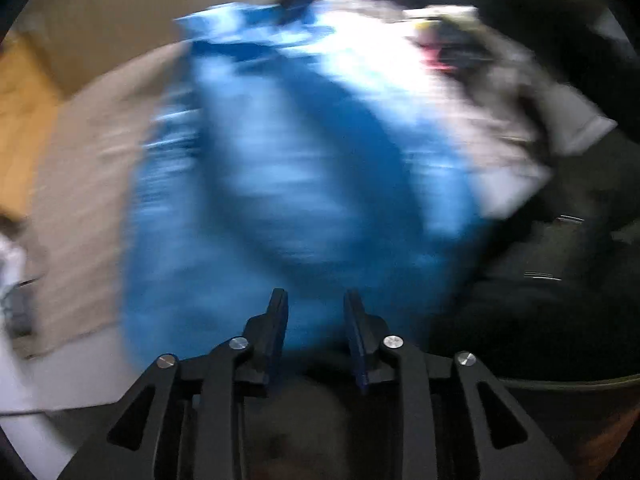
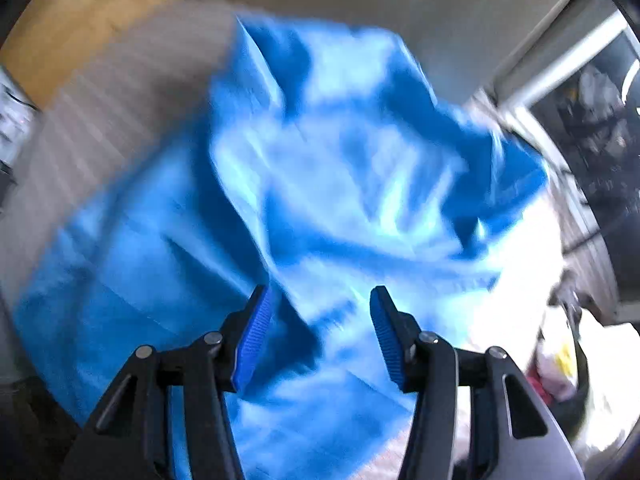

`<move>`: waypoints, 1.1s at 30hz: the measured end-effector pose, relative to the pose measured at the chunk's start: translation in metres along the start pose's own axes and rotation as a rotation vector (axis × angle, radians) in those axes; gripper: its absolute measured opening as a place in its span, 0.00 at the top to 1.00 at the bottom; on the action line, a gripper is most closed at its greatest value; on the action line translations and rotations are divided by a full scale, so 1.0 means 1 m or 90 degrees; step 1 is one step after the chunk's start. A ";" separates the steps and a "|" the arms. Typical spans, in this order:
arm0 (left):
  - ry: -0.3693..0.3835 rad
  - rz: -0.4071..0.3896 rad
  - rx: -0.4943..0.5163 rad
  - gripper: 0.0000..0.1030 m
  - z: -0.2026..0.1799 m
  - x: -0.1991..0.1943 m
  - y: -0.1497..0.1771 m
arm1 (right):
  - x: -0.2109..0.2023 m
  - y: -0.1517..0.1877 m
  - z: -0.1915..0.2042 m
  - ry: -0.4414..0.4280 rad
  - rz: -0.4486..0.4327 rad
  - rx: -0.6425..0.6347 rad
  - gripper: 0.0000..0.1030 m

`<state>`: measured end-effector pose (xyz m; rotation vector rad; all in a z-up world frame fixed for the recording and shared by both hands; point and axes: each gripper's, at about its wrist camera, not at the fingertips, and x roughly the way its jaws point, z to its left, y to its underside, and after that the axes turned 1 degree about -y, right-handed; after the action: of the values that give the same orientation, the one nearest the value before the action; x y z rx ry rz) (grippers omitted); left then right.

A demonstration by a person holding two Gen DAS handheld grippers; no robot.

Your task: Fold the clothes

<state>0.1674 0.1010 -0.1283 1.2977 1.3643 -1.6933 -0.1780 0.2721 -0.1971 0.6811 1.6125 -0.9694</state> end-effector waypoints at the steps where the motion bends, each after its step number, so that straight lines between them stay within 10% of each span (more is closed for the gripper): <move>1: -0.032 -0.002 -0.007 0.73 0.014 0.004 -0.004 | -0.001 -0.010 0.012 -0.013 -0.015 -0.015 0.48; 11: -0.192 -0.009 0.158 0.71 0.042 0.128 -0.107 | 0.078 -0.098 0.052 0.048 0.029 -0.060 0.42; 13: -0.186 -0.029 0.155 0.76 0.047 0.135 -0.118 | 0.086 -0.100 0.047 0.041 0.032 -0.057 0.50; 14: -0.185 -0.035 0.146 0.86 0.053 0.137 -0.123 | 0.087 -0.098 0.039 0.009 0.029 -0.046 0.74; 15: -0.185 -0.039 0.127 0.98 0.062 0.138 -0.126 | 0.087 -0.097 0.033 -0.013 0.031 -0.035 0.95; 26: -0.066 -0.139 -0.257 0.99 0.226 0.095 -0.105 | 0.042 -0.118 -0.014 -0.306 -0.133 0.106 0.96; 31: -0.111 -0.099 -0.284 0.95 0.241 0.098 -0.087 | 0.079 -0.135 0.035 0.058 -0.072 -0.064 0.82; 33: -0.110 -0.112 -0.293 0.94 0.243 0.081 -0.071 | 0.074 -0.129 0.044 0.091 -0.076 -0.092 0.75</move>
<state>0.0003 -0.0990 -0.1791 0.7745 1.6736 -1.4413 -0.2817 0.1654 -0.2407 0.5711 1.8472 -0.8964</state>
